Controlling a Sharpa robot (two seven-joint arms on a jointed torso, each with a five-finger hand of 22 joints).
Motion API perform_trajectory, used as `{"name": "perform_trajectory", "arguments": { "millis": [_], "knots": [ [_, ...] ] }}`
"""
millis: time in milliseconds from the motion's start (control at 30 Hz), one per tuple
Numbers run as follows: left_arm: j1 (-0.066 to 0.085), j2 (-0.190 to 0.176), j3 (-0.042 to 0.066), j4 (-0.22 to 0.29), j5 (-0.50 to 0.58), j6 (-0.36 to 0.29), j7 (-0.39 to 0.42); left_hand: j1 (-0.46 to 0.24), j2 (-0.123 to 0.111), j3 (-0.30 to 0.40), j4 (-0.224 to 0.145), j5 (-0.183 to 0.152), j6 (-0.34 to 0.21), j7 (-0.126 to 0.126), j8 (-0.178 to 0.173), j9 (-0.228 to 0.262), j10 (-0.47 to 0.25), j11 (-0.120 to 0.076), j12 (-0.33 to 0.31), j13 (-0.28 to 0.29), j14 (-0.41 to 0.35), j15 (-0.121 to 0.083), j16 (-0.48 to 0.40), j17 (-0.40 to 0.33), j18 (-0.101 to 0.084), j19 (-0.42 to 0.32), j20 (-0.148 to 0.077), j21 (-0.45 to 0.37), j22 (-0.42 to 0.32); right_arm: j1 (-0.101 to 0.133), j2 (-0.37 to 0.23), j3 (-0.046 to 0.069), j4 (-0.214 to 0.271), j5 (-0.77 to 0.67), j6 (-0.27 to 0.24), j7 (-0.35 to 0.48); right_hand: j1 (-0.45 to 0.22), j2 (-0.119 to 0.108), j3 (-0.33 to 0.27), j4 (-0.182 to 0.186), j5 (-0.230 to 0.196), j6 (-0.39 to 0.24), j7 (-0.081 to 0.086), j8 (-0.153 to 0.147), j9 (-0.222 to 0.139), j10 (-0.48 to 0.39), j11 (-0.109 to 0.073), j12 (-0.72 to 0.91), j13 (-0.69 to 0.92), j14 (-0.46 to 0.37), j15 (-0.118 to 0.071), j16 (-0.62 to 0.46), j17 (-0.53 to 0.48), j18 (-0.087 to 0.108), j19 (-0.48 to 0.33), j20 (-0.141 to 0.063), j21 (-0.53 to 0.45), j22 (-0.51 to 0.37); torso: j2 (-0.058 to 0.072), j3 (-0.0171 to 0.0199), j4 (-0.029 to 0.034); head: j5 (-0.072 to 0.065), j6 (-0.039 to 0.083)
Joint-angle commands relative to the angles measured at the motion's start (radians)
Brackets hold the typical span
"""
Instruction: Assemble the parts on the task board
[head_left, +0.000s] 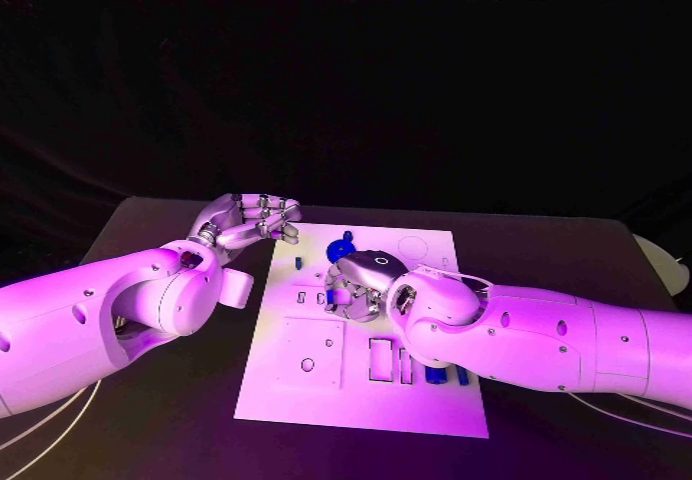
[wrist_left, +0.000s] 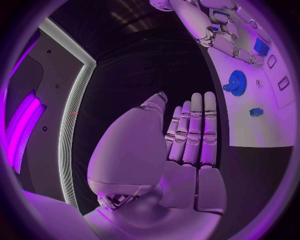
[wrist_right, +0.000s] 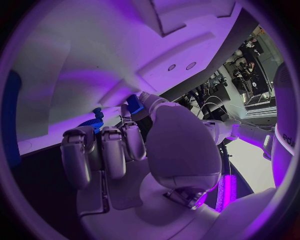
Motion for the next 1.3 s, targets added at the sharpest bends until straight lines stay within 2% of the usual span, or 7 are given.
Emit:
{"name": "perform_trajectory", "arguments": {
  "millis": [33, 400, 733, 867, 1067, 1100, 1300],
  "knots": [
    [0.001, 0.001, 0.001, 0.002, 0.004, 0.016, 0.005, 0.002, -0.005, 0.006, 0.002, -0.005, -0.004, 0.002, -0.001, -0.001, -0.001, 0.006, -0.006, 0.001, -0.009, -0.001, 0.007, 0.001, 0.010, -0.005, -0.001, 0.004, 0.001, -0.002, -0.001, -0.001, 0.002, -0.016, 0.002, -0.005, -0.009, -0.006, -0.015, 0.011, -0.010, -0.013, 0.003, -0.007, -0.003, -0.008, 0.001, -0.004, 0.075, 0.092, 0.007, -0.001, 0.205, -0.007, 0.105, 0.010, 0.004, 0.263, 0.000, -0.0002, 0.0000, -0.001, 0.000],
    [0.001, 0.003, 0.001, -0.009, -0.042, 0.039, -0.044, -0.012, -0.010, 0.005, 0.005, -0.007, -0.003, -0.005, 0.002, 0.000, 0.010, 0.000, -0.002, 0.004, 0.005, -0.007, 0.023, 0.011, 0.012, -0.010, -0.001, 0.021, 0.011, 0.004, -0.064, 0.003, 0.062, 0.037, -0.216, 0.103, 0.007, 0.025, -0.196, 0.032, 0.013, -0.061, 0.019, -0.030, -0.026, -0.020, 0.016, -0.009, 0.068, 0.089, 0.019, -0.005, 0.194, -0.007, 0.105, 0.022, 0.004, 0.263, -0.004, 0.0016, -0.0004, 0.002, 0.003],
    [0.001, 0.025, 0.000, -0.058, -0.247, 0.131, -0.249, -0.168, -0.008, -0.015, 0.006, -0.008, 0.116, -0.067, 0.043, 0.026, 0.227, -0.078, 0.063, 0.041, 0.291, -0.094, 0.249, 0.164, 0.016, 0.141, -0.085, 0.223, 0.116, 0.074, -0.188, 0.009, 0.095, 0.647, -0.243, 0.438, 0.066, 0.067, -0.195, 0.023, 0.043, -0.078, 0.026, -0.037, -0.037, -0.077, 0.022, -0.058, 0.017, 0.080, 0.025, -0.017, 0.160, 0.010, 0.063, 0.027, -0.047, 0.221, -0.013, 0.0066, -0.0075, 0.013, 0.005],
    [0.001, 0.035, 0.000, -0.069, -0.368, 0.203, -0.369, -0.246, 0.013, -0.044, 0.008, -0.005, 0.101, -0.072, 0.046, 0.041, 0.252, -0.088, 0.136, 0.113, 0.384, -0.107, 0.541, 0.502, -0.024, 0.260, -0.104, 0.438, 0.391, 0.104, -0.240, 0.010, 0.105, 0.775, -0.216, 0.485, 0.069, 0.069, -0.194, 0.025, 0.058, -0.073, 0.026, -0.033, -0.036, -0.078, 0.022, -0.057, 0.017, 0.079, 0.025, -0.018, 0.158, 0.009, 0.064, 0.027, -0.047, 0.222, -0.018, 0.0087, -0.0115, 0.019, 0.002],
    [0.007, 0.057, 0.000, -0.079, -0.593, 0.314, -0.560, -0.311, 0.045, -0.092, 0.011, -0.007, 0.110, -0.110, 0.149, 0.143, 0.212, -0.122, 0.532, 0.459, 0.506, -0.134, 0.898, 0.969, -0.082, 0.433, -0.125, 0.694, 0.787, 0.135, -0.322, 0.009, 0.121, 0.867, -0.198, 0.506, 0.067, 0.073, -0.195, 0.027, 0.069, -0.062, 0.023, -0.024, -0.035, -0.078, 0.020, -0.056, 0.017, 0.078, 0.024, -0.020, 0.156, 0.009, 0.065, 0.027, -0.047, 0.223, -0.025, 0.0134, -0.0166, 0.029, -0.002],
    [0.012, 0.064, 0.001, -0.083, -0.635, 0.340, -0.598, -0.317, 0.052, -0.102, 0.016, -0.006, 0.109, -0.121, 0.188, 0.181, 0.229, -0.130, 0.754, 0.685, 0.522, -0.143, 0.938, 1.028, -0.094, 0.470, -0.131, 0.732, 0.856, 0.138, -0.335, 0.009, 0.123, 0.875, -0.197, 0.505, 0.066, 0.073, -0.195, 0.027, 0.072, -0.060, 0.023, -0.023, -0.035, -0.077, 0.020, -0.055, 0.017, 0.078, 0.024, -0.020, 0.156, 0.009, 0.065, 0.027, -0.047, 0.222, -0.027, 0.0148, -0.0168, 0.031, -0.004],
    [0.037, 0.121, 0.000, -0.113, -0.797, 0.442, -0.764, -0.340, 0.076, -0.125, 0.011, -0.009, 0.096, -0.131, 0.264, 0.267, 0.214, -0.140, 0.918, 0.857, 0.529, -0.147, 0.959, 1.062, -0.102, 0.489, -0.134, 0.758, 0.905, 0.145, -0.381, 0.009, 0.128, 0.891, -0.192, 0.493, 0.065, 0.073, -0.196, 0.027, 0.079, -0.055, 0.021, -0.019, -0.034, -0.077, 0.018, -0.055, 0.016, 0.078, 0.023, -0.020, 0.155, 0.009, 0.065, 0.026, -0.046, 0.223, -0.034, 0.0199, -0.0153, 0.037, -0.011]
  ]
}}
